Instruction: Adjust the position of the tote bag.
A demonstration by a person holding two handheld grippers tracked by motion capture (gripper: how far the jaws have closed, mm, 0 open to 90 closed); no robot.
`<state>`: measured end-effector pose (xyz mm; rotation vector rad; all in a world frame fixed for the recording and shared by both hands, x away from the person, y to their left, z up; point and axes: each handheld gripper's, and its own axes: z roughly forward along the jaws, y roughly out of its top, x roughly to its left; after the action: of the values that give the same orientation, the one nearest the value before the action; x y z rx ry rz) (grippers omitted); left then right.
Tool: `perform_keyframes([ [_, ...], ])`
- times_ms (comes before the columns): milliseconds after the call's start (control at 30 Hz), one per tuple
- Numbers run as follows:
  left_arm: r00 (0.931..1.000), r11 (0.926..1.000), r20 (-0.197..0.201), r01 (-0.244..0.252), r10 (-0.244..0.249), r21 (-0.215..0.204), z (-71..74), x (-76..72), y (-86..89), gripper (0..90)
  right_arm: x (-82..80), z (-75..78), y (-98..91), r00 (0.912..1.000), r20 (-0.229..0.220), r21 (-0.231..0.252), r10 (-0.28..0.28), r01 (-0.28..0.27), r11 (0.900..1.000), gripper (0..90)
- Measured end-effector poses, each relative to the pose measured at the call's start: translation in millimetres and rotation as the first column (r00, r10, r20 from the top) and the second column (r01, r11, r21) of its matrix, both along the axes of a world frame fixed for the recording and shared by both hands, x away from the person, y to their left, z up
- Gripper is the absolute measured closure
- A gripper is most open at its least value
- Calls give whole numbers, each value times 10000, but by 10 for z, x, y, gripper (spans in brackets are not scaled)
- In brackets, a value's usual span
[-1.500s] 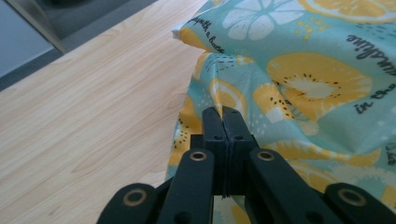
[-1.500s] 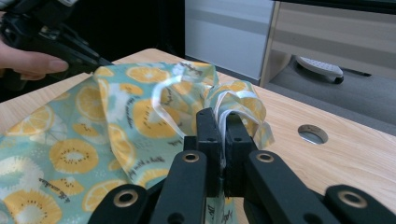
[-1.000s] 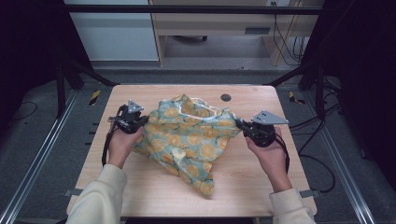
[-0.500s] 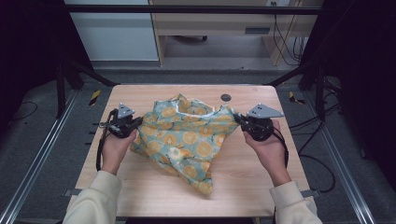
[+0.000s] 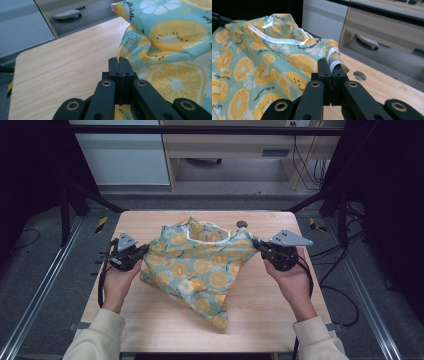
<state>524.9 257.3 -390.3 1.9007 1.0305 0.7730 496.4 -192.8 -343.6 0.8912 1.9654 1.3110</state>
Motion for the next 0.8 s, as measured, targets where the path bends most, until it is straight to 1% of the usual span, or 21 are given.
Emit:
perform_keyframes([
  [33, 9997, 10000, 224, 17, -16, -39, 43, -79, 6, 900, -72, 50, -6, 9998, 186, 50, 113, -114, 9999, 894],
  [67, 9997, 10000, 224, 17, -16, -39, 43, -79, 6, 900, -72, 50, -6, 9998, 186, 50, 113, -114, 9999, 894],
  [100, 9995, 10000, 313, 36, -35, -30, 64, -116, 10, 900, -149, 99, -6, 9993, 351, 54, 156, -158, 9999, 894],
  [133, 9992, 10000, 388, 52, -50, -49, 82, -151, 10, 900, -149, 99, -6, 9993, 351, 54, 156, -158, 9999, 894],
  [233, 9985, 9998, 529, 171, -169, -42, 129, -253, 29, 900, -279, 185, -14, 9980, 566, 114, 271, -278, 9995, 894],
  [300, 9983, 9998, 559, 169, -166, -59, 137, -272, 35, 900, -330, 212, -15, 9974, 633, 164, 342, -353, 9992, 894],
  [433, 9979, 9998, 629, 176, -171, -81, 151, -318, 61, 900, -392, 221, -6, 9959, 768, 182, 472, -487, 9986, 894],
  [533, 9976, 9998, 660, 195, -190, -74, 153, -336, 78, 900, -406, 217, -4, 9954, 794, 153, 533, -547, 9984, 894],
  [567, 9977, 9998, 652, 188, -183, -68, 151, -342, 82, 900, -419, 216, -3, 9943, 878, 121, 605, -618, 9980, 894],
  [633, 9976, 9997, 668, 213, -203, -138, 148, -356, 87, 900, -431, 220, -7, 9941, 911, 122, 582, -595, 9982, 894],
  [700, 9967, 9997, 776, 239, -230, -101, 151, -401, 85, 900, -451, 225, -13, 9934, 970, 202, 605, -628, 9978, 894],
  [800, 9962, 9996, 837, 250, -242, -92, 149, -436, 96, 900, -486, 226, -19, 9921, 1042, 327, 701, -739, 9967, 894],
])
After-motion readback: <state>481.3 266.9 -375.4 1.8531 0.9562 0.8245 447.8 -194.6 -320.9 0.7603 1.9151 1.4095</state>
